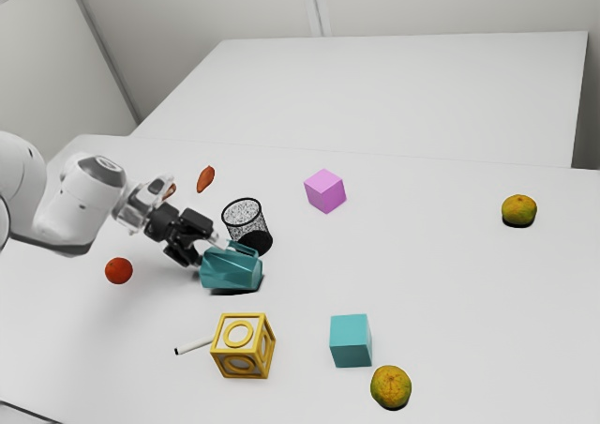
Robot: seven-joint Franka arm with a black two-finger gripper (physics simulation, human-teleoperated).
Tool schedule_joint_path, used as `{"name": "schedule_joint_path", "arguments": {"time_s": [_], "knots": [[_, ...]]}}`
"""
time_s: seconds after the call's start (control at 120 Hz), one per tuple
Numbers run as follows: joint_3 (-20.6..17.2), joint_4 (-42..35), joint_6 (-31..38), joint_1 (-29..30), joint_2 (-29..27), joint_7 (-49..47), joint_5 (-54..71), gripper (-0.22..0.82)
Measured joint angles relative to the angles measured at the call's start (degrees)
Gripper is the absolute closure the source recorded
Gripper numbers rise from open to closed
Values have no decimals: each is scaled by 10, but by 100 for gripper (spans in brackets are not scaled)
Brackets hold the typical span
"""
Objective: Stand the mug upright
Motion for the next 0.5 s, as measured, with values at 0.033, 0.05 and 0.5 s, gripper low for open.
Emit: {"name": "schedule_joint_path", "arguments": {"time_s": [0.033, 0.05, 0.5], "knots": [[0, -2, 0, 0, 0, 4, -5, 6], [0, -3, 0, 0, 0, 6, -6, 10], [-2, -4, -12, -8, -44, 46, -18, 74]]}}
